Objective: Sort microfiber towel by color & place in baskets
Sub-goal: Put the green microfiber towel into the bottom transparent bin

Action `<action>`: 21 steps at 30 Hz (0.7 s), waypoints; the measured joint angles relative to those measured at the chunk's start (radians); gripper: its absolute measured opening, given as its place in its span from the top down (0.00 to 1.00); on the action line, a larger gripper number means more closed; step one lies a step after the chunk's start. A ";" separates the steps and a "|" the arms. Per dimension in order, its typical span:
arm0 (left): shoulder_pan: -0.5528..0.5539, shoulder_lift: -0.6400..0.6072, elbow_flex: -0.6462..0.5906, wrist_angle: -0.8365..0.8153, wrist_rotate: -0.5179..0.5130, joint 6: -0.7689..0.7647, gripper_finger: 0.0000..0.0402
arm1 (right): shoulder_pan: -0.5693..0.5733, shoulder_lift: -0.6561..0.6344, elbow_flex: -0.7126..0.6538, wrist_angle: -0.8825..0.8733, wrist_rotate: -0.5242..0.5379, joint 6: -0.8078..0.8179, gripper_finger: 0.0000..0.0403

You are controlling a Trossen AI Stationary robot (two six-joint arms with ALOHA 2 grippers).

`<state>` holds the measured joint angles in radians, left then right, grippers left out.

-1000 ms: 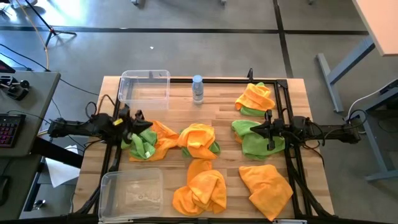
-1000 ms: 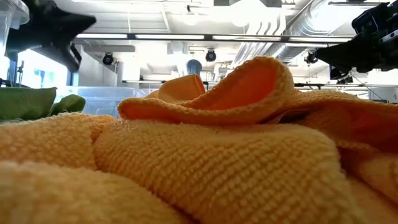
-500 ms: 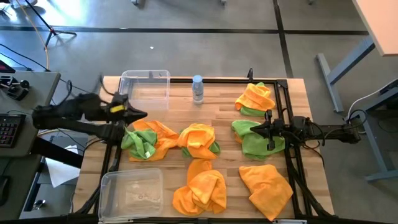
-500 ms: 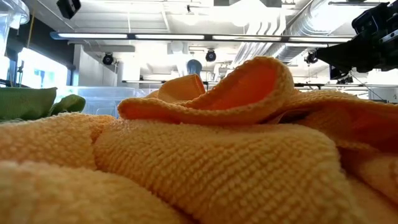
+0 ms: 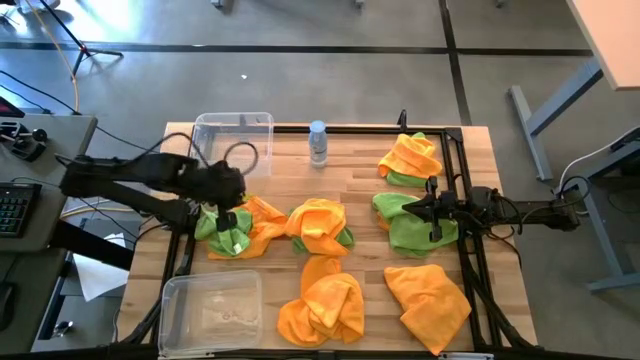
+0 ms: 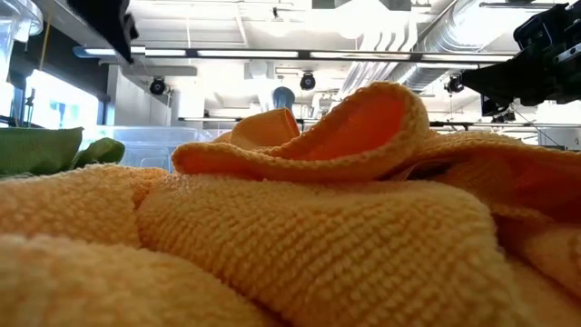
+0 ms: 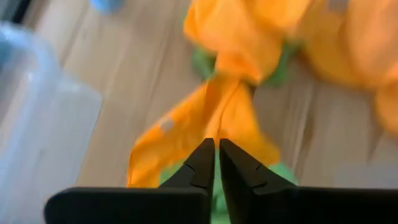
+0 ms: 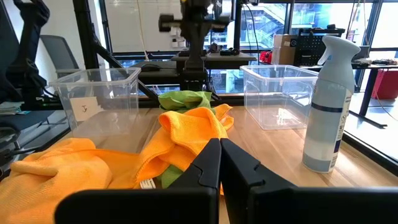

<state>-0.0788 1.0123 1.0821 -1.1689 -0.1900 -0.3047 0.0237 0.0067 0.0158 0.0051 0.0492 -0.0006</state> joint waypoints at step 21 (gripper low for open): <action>-0.001 0.178 -0.131 -0.116 0.034 -0.142 0.58 | 0.000 0.000 0.000 0.000 0.000 0.000 1.00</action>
<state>-0.0799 1.1902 0.9509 -1.2852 -0.1557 -0.4468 0.0238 0.0067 0.0156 0.0051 0.0492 -0.0003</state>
